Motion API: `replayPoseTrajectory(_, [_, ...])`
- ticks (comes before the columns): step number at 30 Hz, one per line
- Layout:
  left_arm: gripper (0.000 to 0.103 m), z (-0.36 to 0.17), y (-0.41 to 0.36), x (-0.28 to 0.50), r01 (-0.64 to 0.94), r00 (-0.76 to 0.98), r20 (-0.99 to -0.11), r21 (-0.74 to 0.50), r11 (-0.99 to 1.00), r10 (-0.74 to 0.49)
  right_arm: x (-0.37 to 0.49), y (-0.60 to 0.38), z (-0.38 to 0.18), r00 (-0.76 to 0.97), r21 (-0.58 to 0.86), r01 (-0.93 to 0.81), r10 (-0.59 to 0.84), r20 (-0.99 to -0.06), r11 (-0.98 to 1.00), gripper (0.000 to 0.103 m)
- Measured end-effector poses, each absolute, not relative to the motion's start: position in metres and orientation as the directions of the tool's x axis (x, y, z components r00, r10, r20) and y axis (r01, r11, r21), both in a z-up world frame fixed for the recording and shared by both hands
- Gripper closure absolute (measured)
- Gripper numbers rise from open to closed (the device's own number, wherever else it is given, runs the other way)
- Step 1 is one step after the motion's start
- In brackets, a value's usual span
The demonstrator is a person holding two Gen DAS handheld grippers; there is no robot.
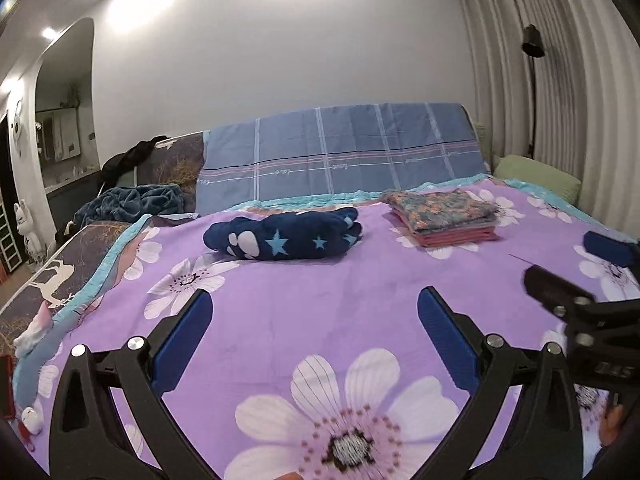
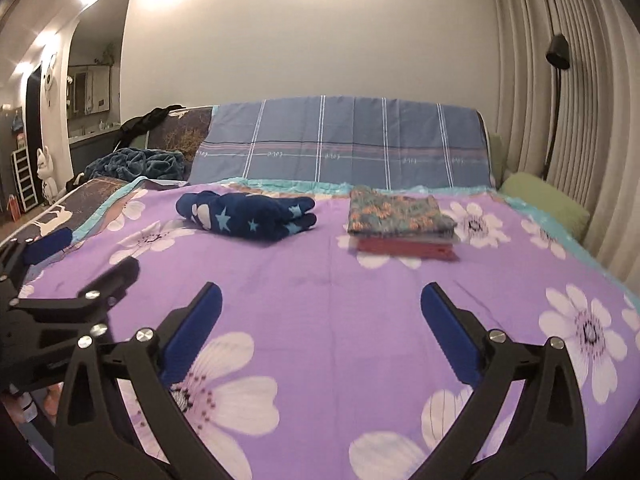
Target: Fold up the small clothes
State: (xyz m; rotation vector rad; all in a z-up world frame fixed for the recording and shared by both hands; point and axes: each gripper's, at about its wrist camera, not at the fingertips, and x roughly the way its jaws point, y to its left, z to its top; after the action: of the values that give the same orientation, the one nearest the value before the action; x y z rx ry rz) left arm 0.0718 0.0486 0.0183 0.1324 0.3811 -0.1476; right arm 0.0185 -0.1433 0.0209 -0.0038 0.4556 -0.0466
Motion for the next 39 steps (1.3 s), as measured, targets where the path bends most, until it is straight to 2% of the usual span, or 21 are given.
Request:
replayPoseTrajectory(7, [0.001,0.024,0.044,0.043,0.169,0.903,-0.414,0.089,0.982,-0.118,-0.008,-0.159,0.022,0.903,0.047,0.07,-0.044,-0.428,0.996,0.002])
replayPoseTrajectory(10, [0.001,0.025,0.046,0.035,0.17,0.906,-0.402,0.064,0.983,-0.13,-0.019,-0.16,0.025,0.912,0.042,0.075,-0.051,-0.407,0.996,0.002])
replayPoseTrajectory(17, [0.001,0.029,0.037,0.019,0.112,0.926,-0.375,0.16,0.981,-0.044,-0.03,-0.165,0.029,0.918,0.049,0.074,-0.049,-0.394,0.996,0.002])
replayPoseTrajectory(27, [0.001,0.029,0.038,0.015,0.107,0.924,-0.379,0.145,0.984,-0.045,-0.042,-0.151,0.032,0.947,-0.078,0.115,-0.133,-0.293,0.99,0.002])
replayPoseTrajectory(32, [0.001,0.023,0.043,0.02,0.113,0.914,-0.403,0.131,0.985,-0.052,-0.04,-0.148,0.027,0.944,-0.05,0.055,-0.068,-0.322,0.997,0.002])
replayPoseTrajectory(39, [0.001,0.014,0.046,0.025,0.117,0.9,-0.432,0.125,0.985,-0.052,-0.029,-0.146,0.012,0.919,-0.048,0.047,-0.062,-0.388,0.998,0.002])
